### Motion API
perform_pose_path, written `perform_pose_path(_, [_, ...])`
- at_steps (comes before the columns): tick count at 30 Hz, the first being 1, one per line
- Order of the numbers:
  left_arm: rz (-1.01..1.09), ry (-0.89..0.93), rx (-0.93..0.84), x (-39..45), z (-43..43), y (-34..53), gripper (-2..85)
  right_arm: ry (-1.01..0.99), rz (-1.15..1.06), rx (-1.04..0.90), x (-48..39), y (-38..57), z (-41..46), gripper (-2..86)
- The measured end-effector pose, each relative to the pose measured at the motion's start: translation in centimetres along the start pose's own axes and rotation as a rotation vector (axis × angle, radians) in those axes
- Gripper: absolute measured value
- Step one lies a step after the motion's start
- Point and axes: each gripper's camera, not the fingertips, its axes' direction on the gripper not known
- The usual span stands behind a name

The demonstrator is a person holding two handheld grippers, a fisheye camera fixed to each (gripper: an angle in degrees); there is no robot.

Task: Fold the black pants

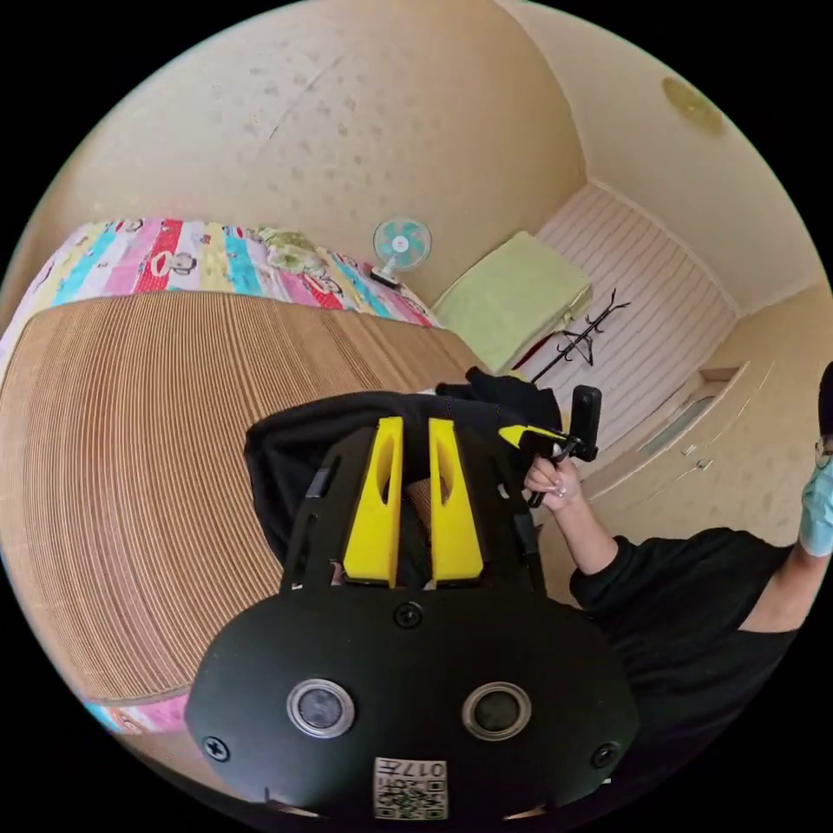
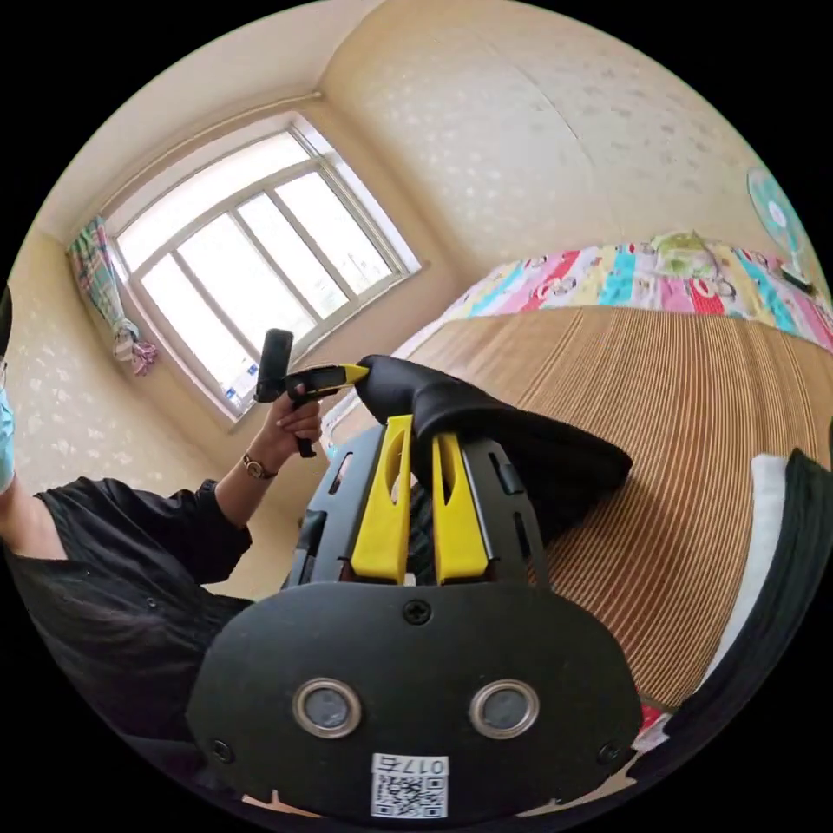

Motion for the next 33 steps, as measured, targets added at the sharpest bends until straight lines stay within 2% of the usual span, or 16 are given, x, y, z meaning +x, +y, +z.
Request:
perform_pose_path(2, [-0.142, 0.004, -0.139, -3.2, 4.6, 8.3, 6.2, -0.058, 0.147, -0.206, 3.3, 7.9, 5.4, 2.2])
perform_pose_path(3, [-0.178, -0.002, -0.166, -3.8, 5.3, 10.2, 6.4, -0.063, 0.171, -0.235, 3.7, 9.6, 6.1, 2.6])
perform_pose_path(5, [-0.3, -0.016, -0.136, -4.9, 5.5, 17.0, 7.8, -0.05, 0.265, -0.221, 4.6, 13.5, 5.8, 4.1])
perform_pose_path(9, [-0.372, -0.147, -0.05, -3.8, 3.3, 21.0, 7.9, -0.058, 0.347, -0.055, 6.4, 12.4, 2.8, 8.9])
perform_pose_path(12, [-0.306, -0.245, 0.015, -2.2, 1.9, 19.3, 8.0, 0.036, 0.332, 0.031, 7.3, 7.8, 2.5, 12.7])
perform_pose_path(14, [-0.277, -0.236, 0.09, -1.9, 1.3, 17.3, 8.0, 0.116, 0.328, -0.014, 9.1, 3.2, 5.2, 16.3])
perform_pose_path(18, [-0.279, -0.155, 0.163, -2.2, 0.6, 15.7, 7.9, 0.12, 0.338, -0.172, 12.2, -2.6, 13.2, 16.3])
perform_pose_path(20, [-0.278, -0.134, 0.152, -2.3, 0.0, 16.0, 7.9, 0.301, 0.193, -0.234, 9.7, -5.8, 17.0, 14.6])
perform_pose_path(21, [-0.276, -0.136, 0.154, -2.3, -0.2, 16.4, 7.8, 0.323, 0.161, -0.247, 9.1, -6.6, 17.9, 14.2])
perform_pose_path(27, [-0.401, -0.201, 0.217, -3.8, -4.6, 24.1, 7.3, 0.18, 0.112, -0.268, 4.8, -14.2, 30.5, 13.1])
perform_pose_path(33, [-0.628, -0.257, 0.368, -4.6, -9.7, 32.4, 6.5, 0.032, -0.064, -0.427, -6.3, -23.4, 50.1, 12.2])
